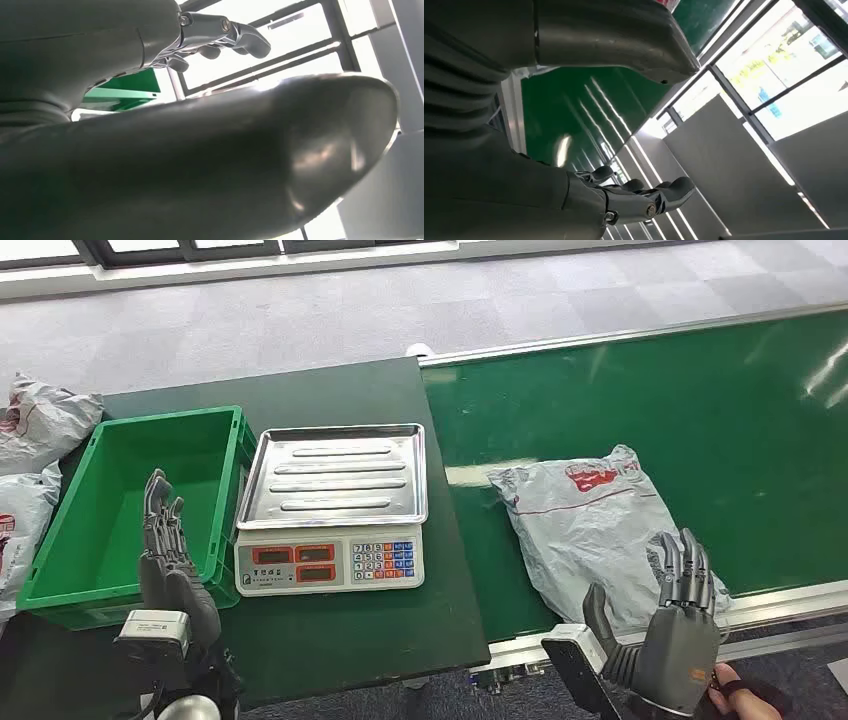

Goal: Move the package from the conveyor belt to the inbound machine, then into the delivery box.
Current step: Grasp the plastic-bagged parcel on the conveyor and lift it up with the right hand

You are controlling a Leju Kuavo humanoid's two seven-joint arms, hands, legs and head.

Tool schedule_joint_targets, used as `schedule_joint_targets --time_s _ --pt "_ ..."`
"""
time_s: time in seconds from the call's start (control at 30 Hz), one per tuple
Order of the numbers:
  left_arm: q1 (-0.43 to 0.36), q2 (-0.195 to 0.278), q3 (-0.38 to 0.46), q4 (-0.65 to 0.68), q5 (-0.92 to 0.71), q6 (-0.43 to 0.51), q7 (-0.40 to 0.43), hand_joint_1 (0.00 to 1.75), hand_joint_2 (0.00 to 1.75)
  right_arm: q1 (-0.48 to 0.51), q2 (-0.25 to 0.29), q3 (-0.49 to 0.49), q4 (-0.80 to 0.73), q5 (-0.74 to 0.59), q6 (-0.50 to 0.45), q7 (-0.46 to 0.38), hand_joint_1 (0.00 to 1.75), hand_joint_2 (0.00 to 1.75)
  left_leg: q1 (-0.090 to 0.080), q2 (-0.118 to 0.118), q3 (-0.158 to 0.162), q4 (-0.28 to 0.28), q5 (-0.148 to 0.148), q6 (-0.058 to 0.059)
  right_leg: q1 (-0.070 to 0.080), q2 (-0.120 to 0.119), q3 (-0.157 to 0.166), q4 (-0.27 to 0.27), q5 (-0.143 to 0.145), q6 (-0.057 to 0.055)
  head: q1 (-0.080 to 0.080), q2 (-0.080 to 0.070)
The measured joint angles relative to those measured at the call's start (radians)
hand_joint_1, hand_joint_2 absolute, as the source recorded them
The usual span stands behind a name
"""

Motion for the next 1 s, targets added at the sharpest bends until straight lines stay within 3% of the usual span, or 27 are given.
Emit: schedule_joint_targets --time_s 0.33,0.47,0.6,0.7,0.87,1.0 --pt "-0.002 0.0 0.0 0.003 0.008 0.005 0.013 0.0 0.0 -0.106 -0.069 0.001 0.122 0.102 0.157 0.016 0.0 0.0 -0.001 0.0 0.0 0.002 0.0 0.001 0.0 0.0 0.0 0.0 0.001 0.001 0.0 0.0" --pt "-0.017 0.003 0.0 0.016 0.013 0.005 0.01 0.0 0.0 -0.219 -0.147 0.011 0.235 0.114 0.283 -0.014 0.0 1.75 -0.001 0.001 -0.001 0.003 0.001 0.001 0.0 0.001 0.0 0.0 0.002 0.003 0.0 0.0" --pt "-0.02 0.013 0.0 0.031 0.053 0.005 0.003 0.0 0.0 -0.413 -0.247 0.054 0.464 0.121 0.314 -0.056 0.0 1.75 -0.002 0.002 -0.002 0.005 0.002 0.003 0.0 0.001 0.001 0.0 0.005 0.006 0.0 0.0" --pt "-0.019 0.022 0.0 0.038 0.082 0.005 -0.005 0.0 0.0 -0.539 -0.288 0.121 0.622 0.135 0.32 -0.076 0.0 1.75 -0.002 0.0 -0.002 0.007 0.003 0.005 0.0 0.0 0.0 0.0 0.006 0.006 0.0 0.0" --pt "-0.02 0.034 0.0 0.047 0.097 0.005 -0.008 0.0 0.0 -0.673 -0.301 0.231 0.814 0.095 0.32 -0.082 0.0 1.75 -0.002 -0.003 -0.001 0.007 0.004 0.005 0.0 -0.002 -0.001 0.0 0.006 0.006 0.0 0.0" --pt "-0.019 0.039 0.0 0.053 0.099 0.005 -0.008 0.0 0.0 -0.708 -0.304 0.277 0.882 0.075 0.314 -0.07 0.0 1.75 -0.002 -0.004 0.001 0.007 0.005 0.006 0.0 -0.002 -0.002 0.0 0.006 0.007 0.0 0.0"
